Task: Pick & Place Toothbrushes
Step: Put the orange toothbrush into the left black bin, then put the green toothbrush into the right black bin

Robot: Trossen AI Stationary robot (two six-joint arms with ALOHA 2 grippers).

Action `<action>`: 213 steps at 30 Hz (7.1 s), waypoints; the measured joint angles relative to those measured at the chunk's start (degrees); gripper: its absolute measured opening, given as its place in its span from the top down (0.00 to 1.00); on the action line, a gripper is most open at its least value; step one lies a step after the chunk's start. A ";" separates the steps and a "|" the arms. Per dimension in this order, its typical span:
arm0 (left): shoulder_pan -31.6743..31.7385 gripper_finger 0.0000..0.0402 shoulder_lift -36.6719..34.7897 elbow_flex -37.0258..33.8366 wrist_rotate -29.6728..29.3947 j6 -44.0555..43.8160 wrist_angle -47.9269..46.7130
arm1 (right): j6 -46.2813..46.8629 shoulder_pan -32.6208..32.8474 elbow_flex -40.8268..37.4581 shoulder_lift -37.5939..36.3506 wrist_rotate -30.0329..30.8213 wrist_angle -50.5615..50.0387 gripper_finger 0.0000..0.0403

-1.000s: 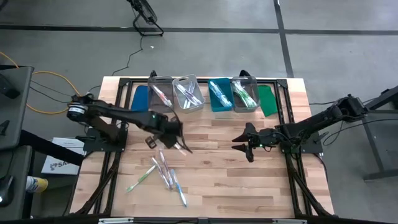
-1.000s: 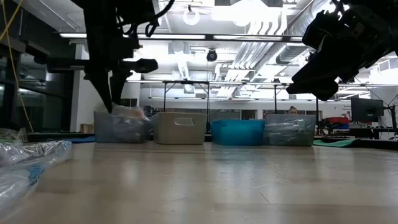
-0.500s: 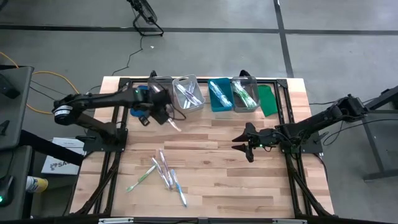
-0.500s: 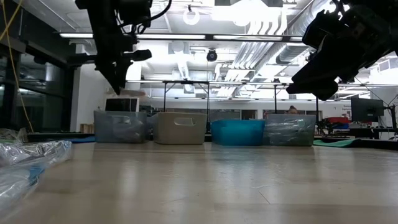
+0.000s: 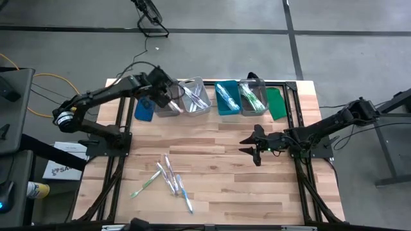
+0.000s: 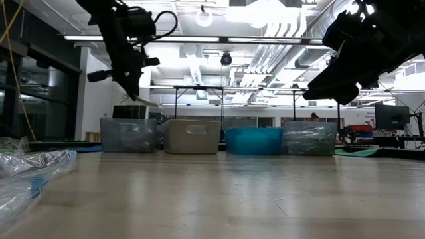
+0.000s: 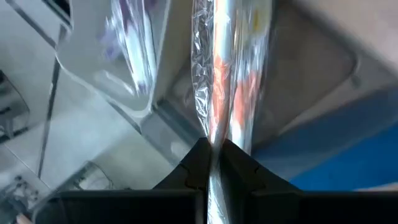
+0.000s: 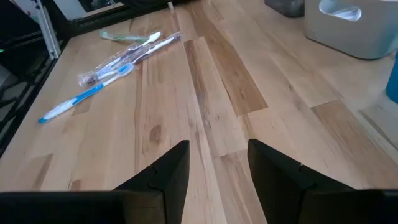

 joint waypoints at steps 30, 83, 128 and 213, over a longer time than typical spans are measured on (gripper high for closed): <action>6.52 0.96 7.37 0.04 -9.00 4.95 4.65 | -1.55 0.00 0.00 0.00 0.02 1.78 0.61; 6.52 0.64 9.90 0.02 -0.57 6.38 5.90 | -1.42 0.00 0.00 0.00 0.00 1.71 0.61; -10.23 1.00 0.25 0.00 -0.12 -40.16 -7.81 | -1.60 -0.01 0.00 0.00 0.02 1.64 0.61; -81.63 0.74 19.23 -8.85 11.64 -156.87 -1.87 | -1.16 -5.25 0.00 0.02 -9.06 1.73 0.61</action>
